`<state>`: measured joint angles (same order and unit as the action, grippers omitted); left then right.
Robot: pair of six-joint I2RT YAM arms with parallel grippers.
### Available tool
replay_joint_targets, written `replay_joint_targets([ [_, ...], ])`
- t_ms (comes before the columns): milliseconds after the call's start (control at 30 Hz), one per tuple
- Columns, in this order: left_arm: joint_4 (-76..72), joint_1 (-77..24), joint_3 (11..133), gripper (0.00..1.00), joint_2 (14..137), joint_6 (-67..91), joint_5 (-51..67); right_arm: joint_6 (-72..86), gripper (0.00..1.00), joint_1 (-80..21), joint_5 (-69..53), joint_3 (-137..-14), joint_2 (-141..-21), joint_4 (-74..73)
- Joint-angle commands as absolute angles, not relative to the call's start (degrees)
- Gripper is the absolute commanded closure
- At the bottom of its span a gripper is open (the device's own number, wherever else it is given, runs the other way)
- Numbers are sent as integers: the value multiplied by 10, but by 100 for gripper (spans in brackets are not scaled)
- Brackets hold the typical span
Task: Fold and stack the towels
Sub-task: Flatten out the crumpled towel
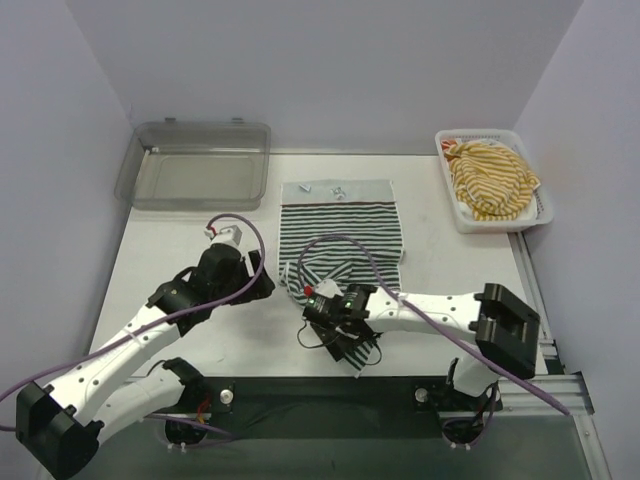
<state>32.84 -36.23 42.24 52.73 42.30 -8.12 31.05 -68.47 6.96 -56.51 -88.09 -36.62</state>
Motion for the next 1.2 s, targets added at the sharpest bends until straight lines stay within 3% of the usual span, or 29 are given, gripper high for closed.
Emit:
replay_joint_targets([
  [0, 333, -371, 396, 18, 493, 471, -75, 328, 37, -701, 107, -614, -942, -425],
  [100, 332, -379, 375, 18, 486, 486, -75, 327, 44, -703, 128, -633, -984, -440],
  [200, 323, -390, 367, 18, 488, 493, -79, 318, 89, -691, 148, -639, -979, -447],
  [233, 318, -392, 366, 18, 490, 494, -79, 315, 100, -685, 151, -639, -969, -446],
  [333, 303, -401, 368, 18, 505, 498, -76, 298, 100, -629, 129, -644, -901, -437],
  [467, 268, -417, 374, 18, 540, 508, -76, 280, 100, -459, 4, -632, -780, -374],
  [567, 229, -431, 375, 18, 578, 518, -72, 286, 100, -364, -108, -618, -745, -326],
  [733, 159, -455, 390, 20, 650, 537, -61, 298, 100, -243, -168, -612, -764, -291],
  [1167, -13, -553, 432, 26, 848, 651, -106, 306, 100, -202, -205, -606, -818, -251],
])
